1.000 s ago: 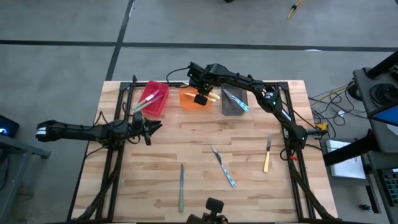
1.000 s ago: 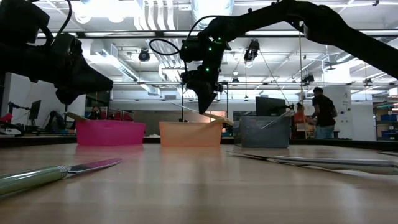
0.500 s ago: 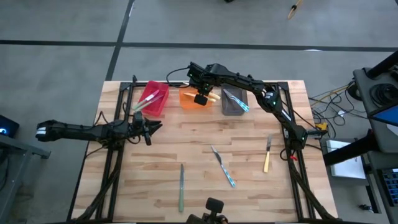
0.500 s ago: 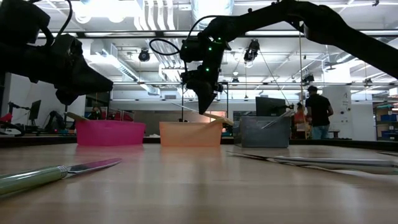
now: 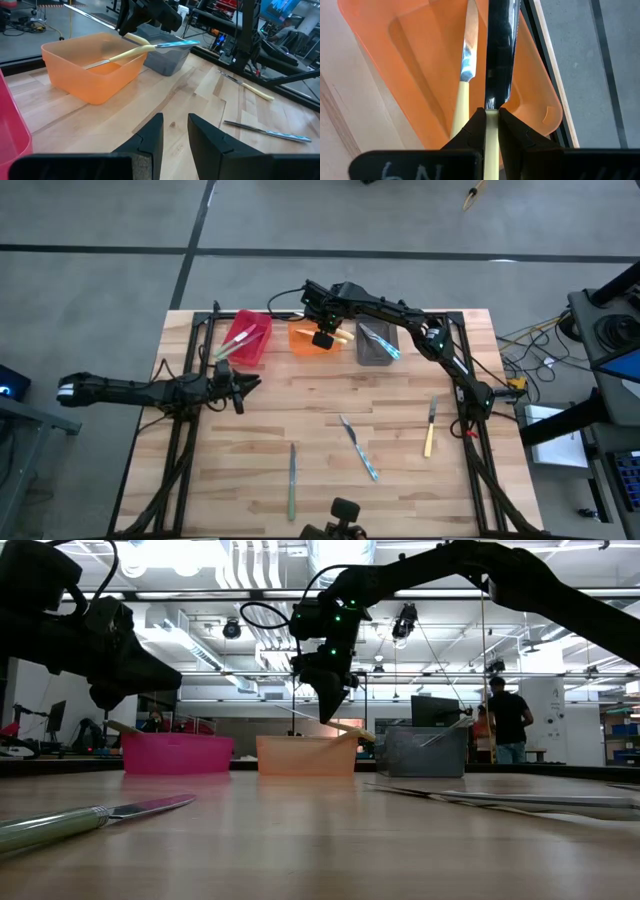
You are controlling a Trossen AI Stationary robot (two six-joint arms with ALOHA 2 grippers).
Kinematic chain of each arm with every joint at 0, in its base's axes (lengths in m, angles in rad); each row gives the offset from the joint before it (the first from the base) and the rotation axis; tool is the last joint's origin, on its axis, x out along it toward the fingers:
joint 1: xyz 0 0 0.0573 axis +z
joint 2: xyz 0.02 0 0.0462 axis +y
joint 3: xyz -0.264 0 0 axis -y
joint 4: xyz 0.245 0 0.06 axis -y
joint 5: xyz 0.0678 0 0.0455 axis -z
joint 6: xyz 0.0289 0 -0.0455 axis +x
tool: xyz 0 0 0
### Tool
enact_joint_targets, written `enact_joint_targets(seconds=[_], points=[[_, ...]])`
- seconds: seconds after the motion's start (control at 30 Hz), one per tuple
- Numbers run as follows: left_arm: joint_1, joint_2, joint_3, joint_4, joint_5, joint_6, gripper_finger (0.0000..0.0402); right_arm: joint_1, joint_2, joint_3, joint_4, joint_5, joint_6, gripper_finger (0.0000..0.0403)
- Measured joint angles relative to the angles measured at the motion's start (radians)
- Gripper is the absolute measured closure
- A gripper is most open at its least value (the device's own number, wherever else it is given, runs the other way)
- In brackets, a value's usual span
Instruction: Sort silverware by color (type)
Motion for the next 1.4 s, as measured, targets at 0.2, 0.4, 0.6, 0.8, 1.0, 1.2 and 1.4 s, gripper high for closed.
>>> enact_joint_targets(seconds=[0.2,0.4,0.6,0.8,1.0,1.2,1.4], points=[[0.0,0.006,0.0,0.0,0.0,0.003,0.0331,0.0,0.0,0.0,0.0,0.0,0.0,0.0377],[0.0,0.006,0.0,0.007,0.0,0.003,0.0331,0.0,0.0,0.0,0.0,0.0,0.0,0.0357],[0.0,0.006,0.0,0.029,0.0,0.004,0.0331,0.0,0.0,0.0,0.001,0.0,0.0,0.036],[0.0,0.006,0.0,0.035,0.0,0.0,0.0331,0.0,0.0,0.0,0.002,0.0,0.0,0.0356],[0.0,0.006,0.0,0.035,0.0,0.003,0.0331,-0.001,0.0,0.0,0.024,0.0,0.048,0.0353],[0.0,0.006,0.0,0.036,0.0,0.004,0.0331,-0.001,0.0,0.0,0.027,0.0,0.06,0.0353],[0.0,0.006,0.0,0.037,0.0,0.004,0.0331,0.0,0.0,0.0,0.025,0.0,0.058,0.0349]])
